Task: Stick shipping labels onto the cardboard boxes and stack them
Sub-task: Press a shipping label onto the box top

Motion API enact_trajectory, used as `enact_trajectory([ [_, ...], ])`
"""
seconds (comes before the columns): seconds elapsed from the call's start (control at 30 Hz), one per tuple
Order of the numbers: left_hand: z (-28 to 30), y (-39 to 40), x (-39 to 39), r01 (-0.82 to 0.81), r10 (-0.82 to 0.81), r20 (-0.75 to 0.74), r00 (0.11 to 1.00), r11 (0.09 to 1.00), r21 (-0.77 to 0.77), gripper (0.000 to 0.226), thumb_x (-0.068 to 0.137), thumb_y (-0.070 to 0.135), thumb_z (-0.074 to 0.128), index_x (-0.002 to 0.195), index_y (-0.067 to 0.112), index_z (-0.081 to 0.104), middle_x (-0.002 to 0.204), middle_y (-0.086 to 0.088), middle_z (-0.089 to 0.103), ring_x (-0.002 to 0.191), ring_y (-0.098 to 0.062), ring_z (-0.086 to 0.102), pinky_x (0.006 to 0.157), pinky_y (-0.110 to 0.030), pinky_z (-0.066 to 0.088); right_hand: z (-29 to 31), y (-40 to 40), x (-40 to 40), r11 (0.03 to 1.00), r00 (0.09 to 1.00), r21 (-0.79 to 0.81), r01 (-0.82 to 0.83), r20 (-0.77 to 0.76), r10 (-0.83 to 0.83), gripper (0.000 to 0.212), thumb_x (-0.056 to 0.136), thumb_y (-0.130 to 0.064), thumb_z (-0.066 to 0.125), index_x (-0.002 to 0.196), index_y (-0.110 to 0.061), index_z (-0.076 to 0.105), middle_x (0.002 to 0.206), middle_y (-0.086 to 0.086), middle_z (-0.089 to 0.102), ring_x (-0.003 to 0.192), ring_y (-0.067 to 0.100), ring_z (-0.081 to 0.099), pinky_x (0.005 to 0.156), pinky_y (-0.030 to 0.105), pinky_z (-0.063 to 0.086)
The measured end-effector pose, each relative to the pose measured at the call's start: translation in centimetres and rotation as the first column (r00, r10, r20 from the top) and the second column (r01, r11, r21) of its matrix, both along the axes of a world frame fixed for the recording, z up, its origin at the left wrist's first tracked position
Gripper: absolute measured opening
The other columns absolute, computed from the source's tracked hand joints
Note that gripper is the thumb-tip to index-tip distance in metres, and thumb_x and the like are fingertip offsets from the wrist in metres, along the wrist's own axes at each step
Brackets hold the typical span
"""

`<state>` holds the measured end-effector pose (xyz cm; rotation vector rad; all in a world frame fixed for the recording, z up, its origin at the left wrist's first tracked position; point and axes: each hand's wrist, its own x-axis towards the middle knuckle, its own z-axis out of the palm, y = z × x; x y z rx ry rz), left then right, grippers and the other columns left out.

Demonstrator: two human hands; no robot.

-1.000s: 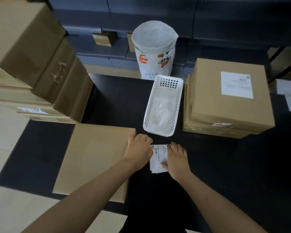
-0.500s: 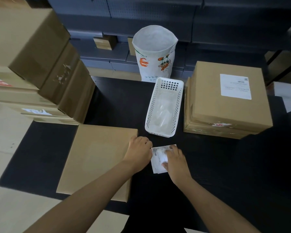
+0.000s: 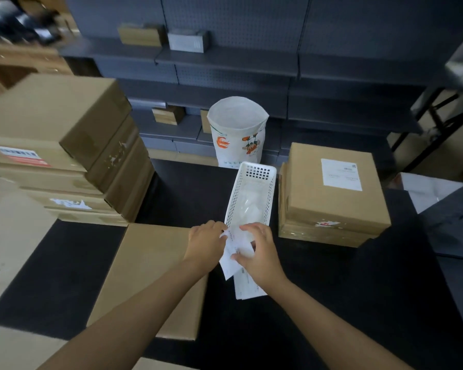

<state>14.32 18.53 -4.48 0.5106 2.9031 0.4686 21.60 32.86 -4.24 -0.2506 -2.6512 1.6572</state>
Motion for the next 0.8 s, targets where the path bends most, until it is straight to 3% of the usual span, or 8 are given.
enact_trajectory([
  [0.13,1.3,-2.5,-1.0,-0.239,0.223,0.103,0.969,0.952,0.19,0.019,0.097,0.018,0.043,0.103,0.021,0.061,0.102,0.003,0.052,0.085,-0.014,0.054,0.087,-0.033,0.041,2.0,-1.1,-1.2,0.976,0.989,-0.178,0.124,0.099,-0.107,0.057,0.078,-0.017,0.078,0.124,-0.03,0.048,0.113,-0.012,0.053,0.092,0.007,0.057,0.068,0.013,0.049],
  [0.23,1.7,-5.0,-1.6,-0.317,0.286,0.153,0.946,0.915,0.25,0.017,0.098,0.015,0.043,0.106,0.017,0.058,0.105,0.0,0.051,0.08,-0.014,0.053,0.088,-0.04,0.046,2.1,-1.8,-1.5,0.931,0.96,-0.297,0.21,0.242,-0.14,0.029,0.085,-0.018,0.071,0.111,-0.018,0.059,0.103,0.004,0.065,0.086,0.012,0.065,0.072,0.019,0.054],
  [0.33,1.7,-7.7,-2.1,-0.339,0.294,0.196,0.935,0.902,0.266,0.016,0.099,0.017,0.042,0.107,0.018,0.056,0.108,0.0,0.049,0.08,-0.01,0.054,0.078,-0.03,0.049,1.9,-3.1,-1.8,0.898,0.942,-0.382,0.22,0.323,-0.093,0.011,0.091,-0.012,0.063,0.101,-0.008,0.067,0.093,0.008,0.072,0.075,0.011,0.069,0.069,0.018,0.054],
  [0.43,1.3,-10.7,-2.6,-0.313,0.255,0.235,0.938,0.915,0.256,0.013,0.099,0.018,0.041,0.101,0.021,0.054,0.106,0.003,0.05,0.079,-0.008,0.056,0.059,-0.015,0.041,1.9,-6.0,-2.4,0.888,0.938,-0.401,0.223,0.337,-0.084,0.013,0.094,-0.015,0.059,0.097,-0.008,0.069,0.088,0.002,0.073,0.074,0.009,0.068,0.072,0.019,0.056],
  [0.5,1.4,-13.0,-3.0,-0.27,0.216,0.23,0.949,0.933,0.239,0.016,0.099,0.019,0.04,0.099,0.021,0.056,0.103,0.004,0.052,0.077,-0.009,0.057,0.054,-0.013,0.038,1.8,-8.5,-2.9,0.885,0.931,-0.392,0.253,0.346,-0.112,0.015,0.095,-0.017,0.057,0.095,-0.007,0.069,0.084,0.003,0.072,0.072,0.011,0.065,0.073,0.022,0.056],
  [0.6,1.6,-16.2,-4.1,-0.231,0.181,0.215,0.96,0.943,0.238,0.019,0.099,0.017,0.039,0.096,0.017,0.058,0.102,-0.002,0.055,0.082,-0.016,0.057,0.069,-0.028,0.049,1.7,-12.5,-3.5,0.889,0.904,-0.332,0.314,0.39,-0.174,0.016,0.094,-0.017,0.057,0.091,-0.007,0.068,0.08,0.004,0.071,0.07,0.012,0.064,0.069,0.021,0.054],
  [0.73,1.6,-20.1,-4.7,-0.193,0.106,0.283,0.953,0.935,0.298,0.018,0.099,0.015,0.04,0.097,0.011,0.056,0.109,-0.01,0.053,0.09,-0.019,0.055,0.082,-0.034,0.049,1.9,-16.9,-3.8,0.89,0.897,-0.328,0.318,0.407,-0.17,0.02,0.094,-0.015,0.054,0.084,-0.005,0.068,0.076,0.005,0.069,0.066,0.011,0.062,0.062,0.016,0.049],
  [0.8,1.5,-21.7,-4.3,-0.204,0.143,0.255,0.956,0.951,0.232,0.016,0.098,0.02,0.043,0.111,0.018,0.053,0.121,-0.007,0.049,0.103,-0.02,0.053,0.095,-0.039,0.045,2.0,-18.5,-3.6,0.876,0.893,-0.344,0.337,0.413,-0.181,0.021,0.095,-0.016,0.054,0.083,-0.006,0.067,0.073,0.003,0.068,0.064,0.01,0.061,0.059,0.014,0.049],
])
